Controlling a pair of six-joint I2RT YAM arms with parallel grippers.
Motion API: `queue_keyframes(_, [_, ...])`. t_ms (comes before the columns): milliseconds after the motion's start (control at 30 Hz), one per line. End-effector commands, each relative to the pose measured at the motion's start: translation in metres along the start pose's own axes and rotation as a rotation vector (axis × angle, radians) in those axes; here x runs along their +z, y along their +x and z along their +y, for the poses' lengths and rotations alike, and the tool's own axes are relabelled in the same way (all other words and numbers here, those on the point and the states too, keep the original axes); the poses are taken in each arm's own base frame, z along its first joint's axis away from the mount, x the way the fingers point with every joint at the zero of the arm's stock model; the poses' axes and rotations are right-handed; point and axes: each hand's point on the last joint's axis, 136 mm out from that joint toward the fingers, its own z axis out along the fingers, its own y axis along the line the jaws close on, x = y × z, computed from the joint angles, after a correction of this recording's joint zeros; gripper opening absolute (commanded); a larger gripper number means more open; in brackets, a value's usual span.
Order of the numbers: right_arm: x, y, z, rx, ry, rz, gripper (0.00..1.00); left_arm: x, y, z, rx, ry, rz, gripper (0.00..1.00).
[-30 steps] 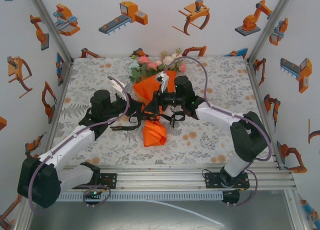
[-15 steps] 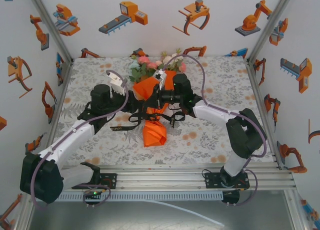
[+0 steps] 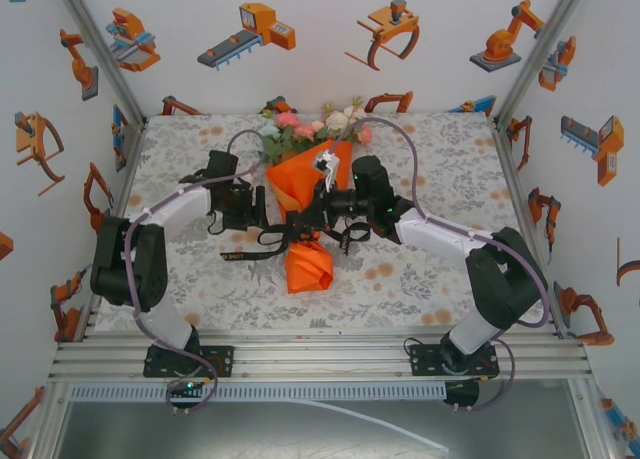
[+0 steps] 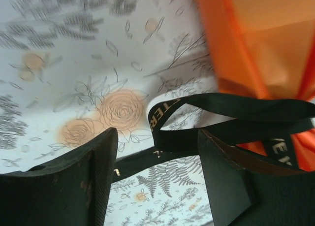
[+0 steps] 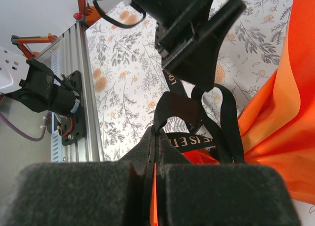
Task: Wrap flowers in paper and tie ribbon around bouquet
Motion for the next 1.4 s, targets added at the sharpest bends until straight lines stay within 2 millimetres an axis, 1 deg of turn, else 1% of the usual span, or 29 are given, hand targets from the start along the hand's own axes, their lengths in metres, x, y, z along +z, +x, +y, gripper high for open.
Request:
queue_keyframes(0, [-0.007,-0.007,0.008,-0.043,0.003,-0.018,0.0,-0.001,0.011,-0.005,-0.087,0.028,0.058,0.58])
queue_keyframes(100, [-0.005,-0.005,0.004,-0.036,0.016,-0.014,0.0,0.004,0.019,-0.008,-0.101,0.06,0.072,0.43])
queue_keyframes(133, [-0.004,-0.006,0.003,-0.034,0.022,-0.016,0.0,0.005,0.021,-0.011,-0.111,0.081,0.077,0.36])
queue_keyframes(200, [-0.003,-0.006,-0.001,-0.021,0.039,-0.017,0.0,0.007,0.025,-0.012,-0.128,0.093,0.095,0.25])
queue_keyframes(267, [-0.003,-0.008,-0.003,-0.018,0.048,-0.022,0.0,0.006,0.027,-0.009,-0.148,0.077,0.093,0.05])
queue_keyframes(300, [-0.003,-0.009,-0.004,-0.016,0.052,-0.024,0.0,0.003,0.025,-0.01,-0.161,0.078,0.082,0.0])
queue_keyframes(367, [-0.004,-0.011,-0.004,-0.011,0.058,-0.027,0.0,-0.011,0.013,-0.015,-0.226,0.093,0.031,0.0])
queue_keyframes(400, [-0.004,-0.012,-0.004,-0.009,0.063,-0.03,0.0,-0.02,0.006,-0.022,-0.254,0.117,-0.001,0.0])
queue_keyframes(567, [-0.008,-0.018,-0.005,-0.023,0.09,-0.051,0.0,-0.084,-0.047,-0.056,-0.39,0.3,-0.247,0.0])
queue_keyframes(633, [-0.009,-0.018,-0.006,-0.027,0.1,-0.053,0.0,-0.097,-0.058,-0.067,-0.451,0.38,-0.289,0.0])
queue_keyframes(667, [-0.009,-0.019,-0.006,-0.027,0.103,-0.054,0.0,-0.1,-0.06,-0.07,-0.47,0.4,-0.296,0.0])
queue_keyframes(767, [-0.011,-0.018,-0.007,-0.025,0.114,-0.056,0.0,-0.099,-0.057,-0.069,-0.513,0.406,-0.281,0.0])
queue_keyframes(867, [-0.011,-0.019,-0.006,-0.026,0.11,-0.061,0.0,-0.088,-0.046,-0.059,-0.59,0.37,-0.259,0.0])
queue_keyframes(967, [-0.012,-0.02,-0.008,-0.022,0.122,-0.067,0.0,-0.077,-0.034,-0.053,-0.708,0.367,-0.214,0.0])
queue_keyframes(1067, [-0.01,-0.024,-0.013,0.002,0.142,-0.082,0.0,-0.069,-0.027,-0.061,-0.783,0.396,-0.168,0.0])
queue_keyframes(1133, [-0.009,-0.026,-0.022,0.039,0.181,-0.093,0.0,-0.07,-0.026,-0.07,-0.816,0.413,-0.168,0.0])
queue_keyframes(1200, [-0.011,-0.028,-0.036,0.086,0.243,-0.106,0.0,-0.072,-0.022,-0.074,-0.87,0.409,-0.168,0.0])
queue_keyframes(1300, [-0.016,-0.029,-0.056,0.141,0.326,-0.127,0.0,-0.074,-0.007,-0.076,-0.956,0.382,-0.145,0.0])
queue_keyframes(1367, [-0.016,-0.027,-0.063,0.157,0.354,-0.124,0.0,-0.075,0.004,-0.079,-0.977,0.36,-0.141,0.0])
